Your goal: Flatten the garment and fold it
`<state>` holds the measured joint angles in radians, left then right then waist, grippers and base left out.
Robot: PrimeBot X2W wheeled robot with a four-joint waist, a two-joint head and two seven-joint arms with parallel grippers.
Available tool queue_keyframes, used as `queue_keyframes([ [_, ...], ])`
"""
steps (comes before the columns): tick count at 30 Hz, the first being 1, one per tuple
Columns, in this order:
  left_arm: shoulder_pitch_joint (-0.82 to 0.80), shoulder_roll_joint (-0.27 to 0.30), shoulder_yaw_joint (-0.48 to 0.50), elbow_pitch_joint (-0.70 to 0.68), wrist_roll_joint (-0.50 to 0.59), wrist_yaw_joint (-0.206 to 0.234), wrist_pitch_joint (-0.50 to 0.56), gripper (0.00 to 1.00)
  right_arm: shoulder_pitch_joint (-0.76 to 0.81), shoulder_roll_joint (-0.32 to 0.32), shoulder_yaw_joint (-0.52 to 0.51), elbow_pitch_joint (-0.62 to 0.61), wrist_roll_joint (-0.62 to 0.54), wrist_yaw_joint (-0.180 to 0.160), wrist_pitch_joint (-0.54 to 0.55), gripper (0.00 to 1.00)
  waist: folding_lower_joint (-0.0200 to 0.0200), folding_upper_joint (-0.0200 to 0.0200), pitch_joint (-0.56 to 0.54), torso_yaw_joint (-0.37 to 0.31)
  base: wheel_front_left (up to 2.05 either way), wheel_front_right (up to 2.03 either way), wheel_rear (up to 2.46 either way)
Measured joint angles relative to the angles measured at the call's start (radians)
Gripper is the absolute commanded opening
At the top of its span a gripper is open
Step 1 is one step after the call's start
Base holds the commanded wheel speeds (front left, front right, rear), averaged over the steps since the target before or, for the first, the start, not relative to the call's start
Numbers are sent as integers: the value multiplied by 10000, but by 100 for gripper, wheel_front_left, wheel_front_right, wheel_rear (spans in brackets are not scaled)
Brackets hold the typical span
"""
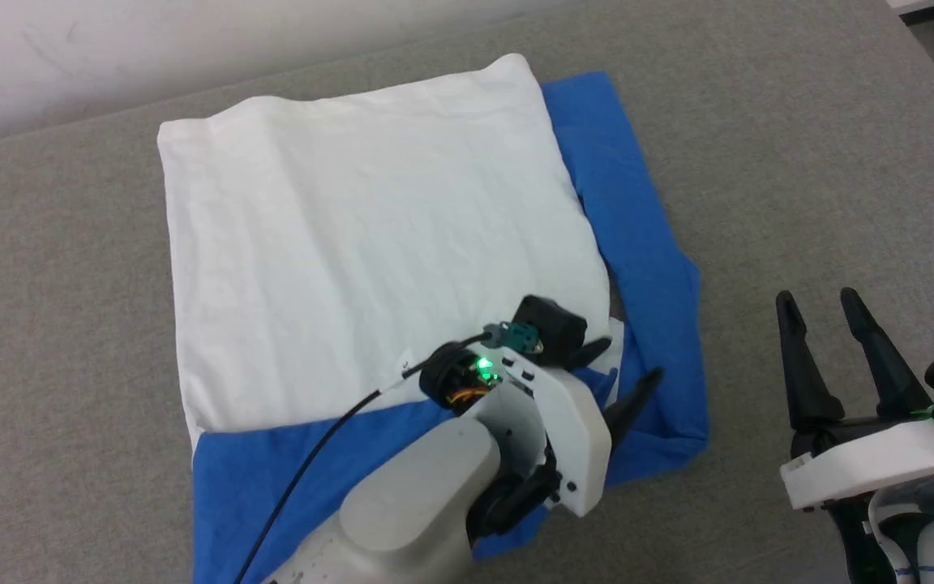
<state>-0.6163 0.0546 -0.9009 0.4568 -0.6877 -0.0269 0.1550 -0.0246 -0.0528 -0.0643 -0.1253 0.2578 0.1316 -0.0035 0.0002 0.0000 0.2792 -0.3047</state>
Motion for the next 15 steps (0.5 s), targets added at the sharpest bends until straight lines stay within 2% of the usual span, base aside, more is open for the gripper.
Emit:
queue_keyframes([
  [4,-209,-42,370,-719,-769,31,-897,100,-9,0,-94,23,-65,0,33,100,-1,0,-33,172,0,0,0],
  [8,-307,163,1193,-1287,-782,328,-2017,100,-174,0,-203,-10,-305,0,215,100,-3,0,-160,488,0,0,0],
  [11,-199,901,1939,-1649,-700,823,-2861,100,-533,-4,-276,13,-493,0,422,100,-3,1,-241,745,0,0,0],
  [15,312,2243,2882,-1927,-182,1657,-3745,100,-1433,-153,-359,418,-433,0,821,100,-3,0,-229,1089,0,0,0],
])
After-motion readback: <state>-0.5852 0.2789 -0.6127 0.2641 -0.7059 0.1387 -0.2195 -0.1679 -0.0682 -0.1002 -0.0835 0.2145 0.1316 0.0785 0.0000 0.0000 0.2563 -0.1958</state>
